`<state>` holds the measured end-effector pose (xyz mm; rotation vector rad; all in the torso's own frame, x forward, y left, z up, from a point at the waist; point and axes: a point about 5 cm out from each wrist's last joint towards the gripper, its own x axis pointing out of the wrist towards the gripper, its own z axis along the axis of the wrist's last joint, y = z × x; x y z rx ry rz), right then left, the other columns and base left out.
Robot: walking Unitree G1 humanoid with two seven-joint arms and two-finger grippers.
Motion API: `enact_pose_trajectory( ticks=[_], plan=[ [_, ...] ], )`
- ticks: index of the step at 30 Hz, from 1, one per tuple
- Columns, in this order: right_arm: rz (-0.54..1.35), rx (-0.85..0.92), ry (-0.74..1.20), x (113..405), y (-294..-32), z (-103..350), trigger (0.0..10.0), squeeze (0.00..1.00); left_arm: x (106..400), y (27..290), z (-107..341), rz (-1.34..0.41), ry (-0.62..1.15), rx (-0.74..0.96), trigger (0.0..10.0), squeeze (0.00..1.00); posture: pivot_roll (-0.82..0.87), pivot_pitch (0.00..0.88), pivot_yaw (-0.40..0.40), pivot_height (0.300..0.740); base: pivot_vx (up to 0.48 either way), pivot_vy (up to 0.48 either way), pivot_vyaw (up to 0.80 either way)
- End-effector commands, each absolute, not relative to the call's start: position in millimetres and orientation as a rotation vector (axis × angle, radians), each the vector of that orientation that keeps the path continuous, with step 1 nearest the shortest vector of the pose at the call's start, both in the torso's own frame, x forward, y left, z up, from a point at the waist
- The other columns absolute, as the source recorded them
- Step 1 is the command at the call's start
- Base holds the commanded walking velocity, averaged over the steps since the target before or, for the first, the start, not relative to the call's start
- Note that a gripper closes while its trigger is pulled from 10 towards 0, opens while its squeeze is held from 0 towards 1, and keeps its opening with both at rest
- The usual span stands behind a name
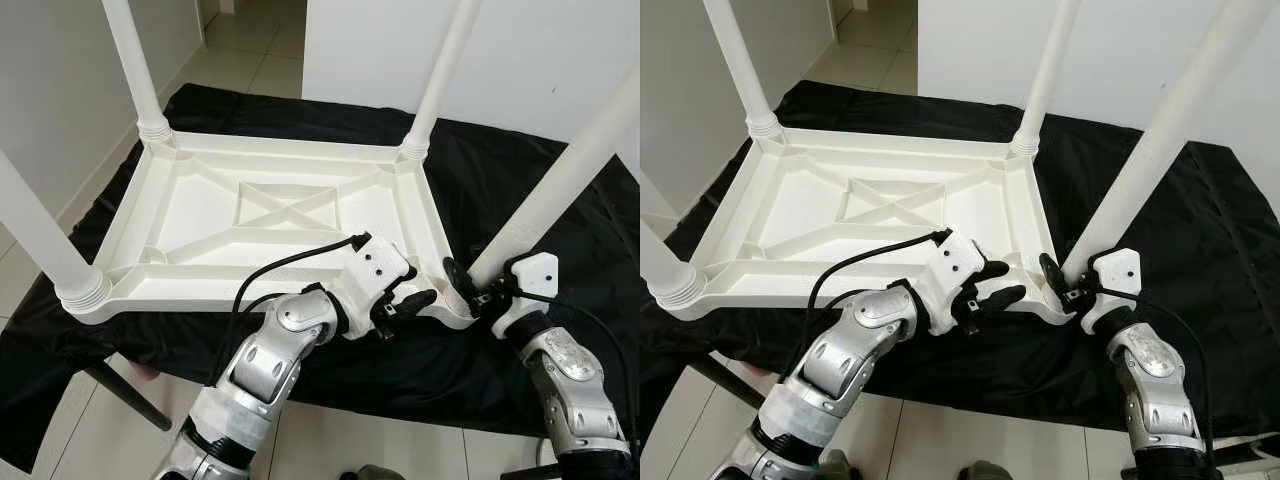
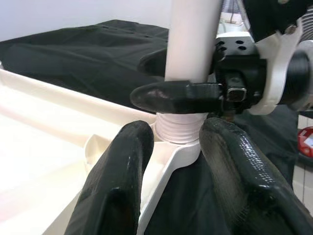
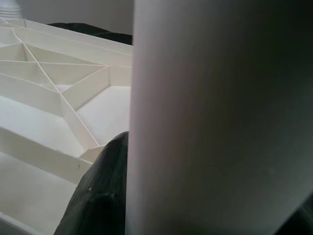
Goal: Building children table
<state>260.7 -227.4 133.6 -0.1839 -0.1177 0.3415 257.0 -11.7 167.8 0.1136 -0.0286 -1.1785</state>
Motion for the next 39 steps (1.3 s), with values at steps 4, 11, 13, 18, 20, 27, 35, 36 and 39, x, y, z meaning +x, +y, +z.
enact_pose_trajectory(
  ticks=[4, 11, 13, 18, 20, 27, 35, 36, 39],
  plan=[
    [0.303, -0.161, -0.028, 256, -227, 116, 10.0, 0.00, 256, -14, 163, -1.176, -0.018, 0.112, 10.0, 0.00, 0.02, 0.025, -0.068, 0.740, 0.000, 0.000, 0.00],
    [0.230, -0.142, 0.012, 258, -224, 113, 10.0, 0.00, 257, -13, 162, -1.173, -0.021, 0.127, 10.0, 0.00, 0.02, 0.024, -0.066, 0.740, 0.000, 0.000, 0.00],
    [0.199, -0.129, 0.022, 258, -223, 111, 10.0, 0.00, 258, -12, 162, -1.169, -0.024, 0.127, 10.0, 0.00, 0.01, 0.021, -0.065, 0.740, 0.000, 0.000, 0.00],
    [0.162, -0.100, 0.026, 259, -218, 110, 10.0, 0.00, 261, -12, 165, -1.162, -0.031, 0.124, 10.0, 0.00, 0.01, 0.018, -0.063, 0.740, 0.000, 0.000, 0.00],
    [0.143, -0.098, 0.027, 259, -216, 109, 10.0, 0.00, 261, -12, 166, -1.160, -0.033, 0.122, 10.0, 0.00, 0.01, 0.015, -0.062, 0.740, 0.000, 0.000, 0.00],
    [0.069, -0.059, 0.033, 261, -207, 107, 10.0, 0.00, 261, -12, 167, -1.159, -0.041, 0.124, 10.0, 0.00, 0.02, 0.009, -0.061, 0.740, 0.000, 0.000, 0.00],
    [-0.113, -0.007, 0.047, 262, -190, 105, 10.0, 0.00, 260, -12, 168, -1.160, -0.044, 0.121, 10.0, 0.00, 0.02, 0.010, -0.064, 0.740, 0.000, 0.000, 0.00],
    [-0.184, 0.021, 0.041, 261, -182, 104, 10.0, 0.00, 260, -11, 168, -1.159, -0.043, 0.120, 10.0, 0.00, 0.02, 0.018, -0.071, 0.740, 0.000, 0.000, 0.00],
    [-0.342, 0.051, 0.013, 256, -170, 107, 10.0, 0.00, 259, -10, 167, -1.155, -0.043, 0.120, 10.0, 0.00, 0.03, 0.018, -0.073, 0.740, 0.000, 0.000, 0.00]
  ],
)
